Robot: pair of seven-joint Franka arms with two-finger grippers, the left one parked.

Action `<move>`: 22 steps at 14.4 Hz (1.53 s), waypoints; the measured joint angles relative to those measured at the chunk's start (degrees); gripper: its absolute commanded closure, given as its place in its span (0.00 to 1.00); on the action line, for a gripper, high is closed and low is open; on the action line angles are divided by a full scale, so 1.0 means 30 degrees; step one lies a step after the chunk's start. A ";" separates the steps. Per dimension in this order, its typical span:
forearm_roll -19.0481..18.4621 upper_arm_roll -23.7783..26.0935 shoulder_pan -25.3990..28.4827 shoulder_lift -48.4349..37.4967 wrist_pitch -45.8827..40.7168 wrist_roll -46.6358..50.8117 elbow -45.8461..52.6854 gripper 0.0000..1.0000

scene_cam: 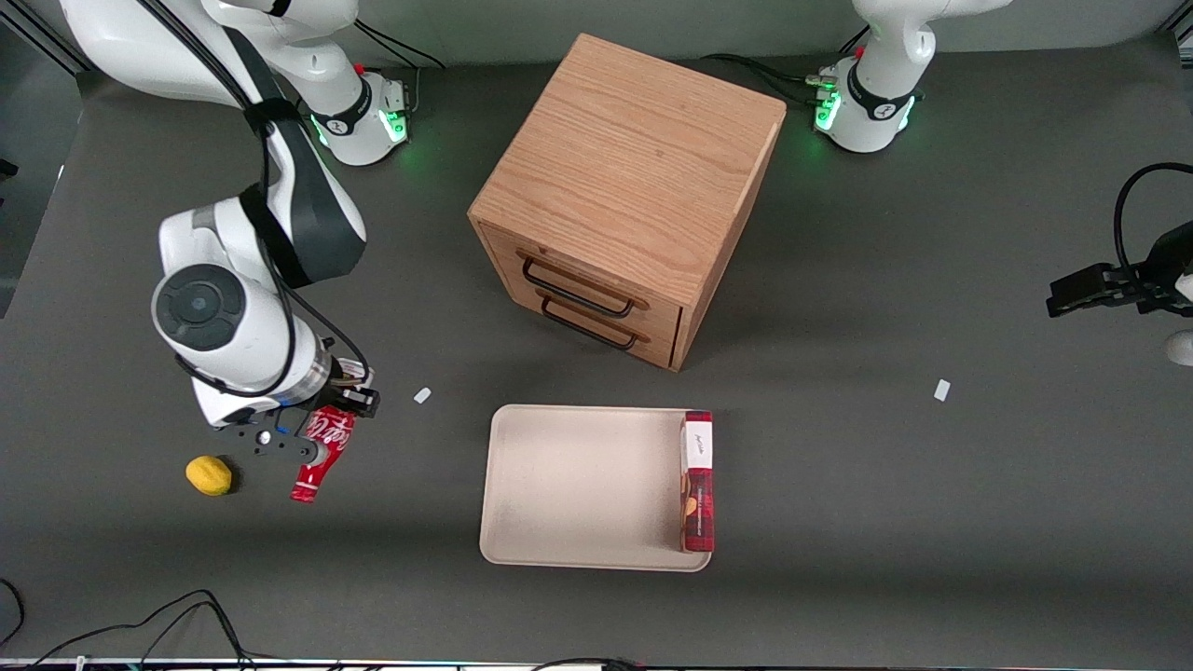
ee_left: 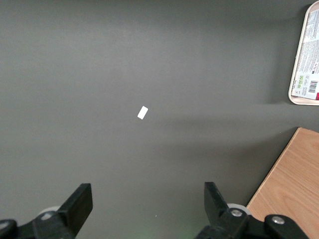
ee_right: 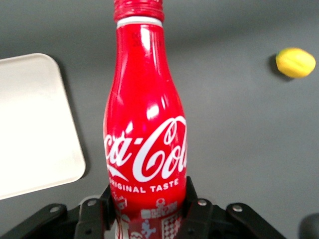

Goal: Place coke bottle on tray
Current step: 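Lift the bottle upright and carry it over the cream tray, then lower the bottle upright onto the tray and open the right gripper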

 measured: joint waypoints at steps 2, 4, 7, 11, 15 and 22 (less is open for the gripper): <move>0.0000 0.1204 0.0034 0.1134 -0.0198 -0.0213 0.1589 1.00; 0.0001 0.2650 0.0108 0.2872 -0.0064 -0.0647 0.3037 1.00; 0.0000 0.3764 0.0334 0.5939 0.1817 -0.0956 0.4124 1.00; -0.0006 0.3780 0.0608 0.9602 0.5448 -0.0959 0.4400 1.00; -0.0012 0.3777 0.0850 1.0890 0.6654 -0.0955 0.4766 1.00; -0.0012 0.3619 0.0829 1.0925 0.6681 -0.0952 0.4978 0.01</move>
